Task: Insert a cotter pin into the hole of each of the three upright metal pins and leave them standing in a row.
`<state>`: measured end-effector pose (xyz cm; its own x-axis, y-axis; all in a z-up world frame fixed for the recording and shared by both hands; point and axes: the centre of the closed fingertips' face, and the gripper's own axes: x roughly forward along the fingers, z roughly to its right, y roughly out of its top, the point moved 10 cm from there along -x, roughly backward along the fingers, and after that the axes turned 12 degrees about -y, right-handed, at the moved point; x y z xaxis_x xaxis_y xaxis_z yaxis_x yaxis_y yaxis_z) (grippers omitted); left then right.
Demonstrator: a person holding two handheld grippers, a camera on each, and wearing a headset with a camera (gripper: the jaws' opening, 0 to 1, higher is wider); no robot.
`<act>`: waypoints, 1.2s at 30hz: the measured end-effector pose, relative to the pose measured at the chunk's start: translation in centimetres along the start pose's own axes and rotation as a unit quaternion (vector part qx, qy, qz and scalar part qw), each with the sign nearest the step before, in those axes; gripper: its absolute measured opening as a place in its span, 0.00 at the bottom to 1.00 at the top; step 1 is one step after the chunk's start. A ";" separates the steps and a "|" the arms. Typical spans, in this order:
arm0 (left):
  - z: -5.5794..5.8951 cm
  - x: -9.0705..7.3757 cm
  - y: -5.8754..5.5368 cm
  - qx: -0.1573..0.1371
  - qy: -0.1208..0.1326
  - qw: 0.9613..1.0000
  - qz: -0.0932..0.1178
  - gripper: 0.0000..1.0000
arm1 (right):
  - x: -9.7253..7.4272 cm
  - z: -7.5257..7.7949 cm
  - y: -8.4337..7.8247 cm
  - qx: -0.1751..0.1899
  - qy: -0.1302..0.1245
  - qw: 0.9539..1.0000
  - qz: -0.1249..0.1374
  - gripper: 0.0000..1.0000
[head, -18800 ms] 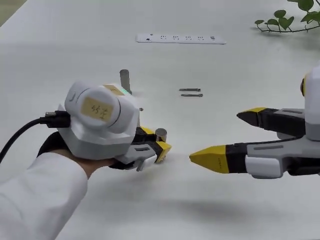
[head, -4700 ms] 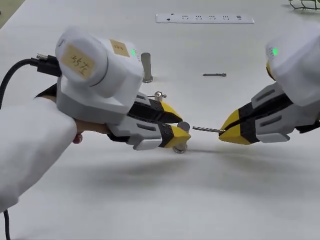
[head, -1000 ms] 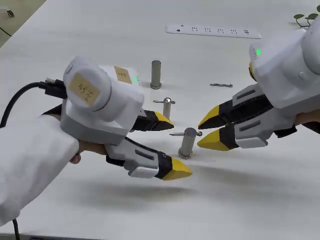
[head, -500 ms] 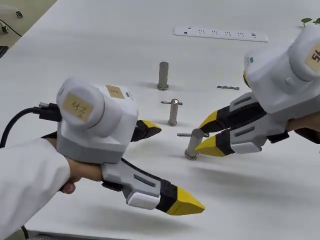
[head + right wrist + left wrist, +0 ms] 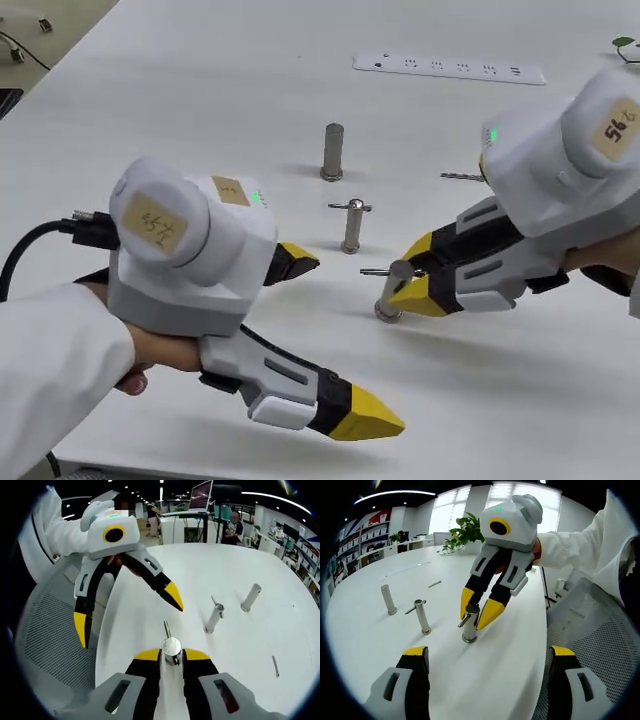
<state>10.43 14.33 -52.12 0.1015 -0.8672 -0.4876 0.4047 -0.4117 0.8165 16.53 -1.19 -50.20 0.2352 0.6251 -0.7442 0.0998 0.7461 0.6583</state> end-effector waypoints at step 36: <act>-0.7 -1.0 -0.6 -0.010 0.015 1.000 -0.012 0.99 | -1.6 5.9 -1.8 0.036 -0.083 0.996 0.008 0.07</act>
<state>10.74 15.65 -52.34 0.1197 -0.8481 -0.5161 0.4248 -0.4261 0.7988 21.66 -4.90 -49.52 0.3939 0.5863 -0.7079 0.1614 0.7141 0.6812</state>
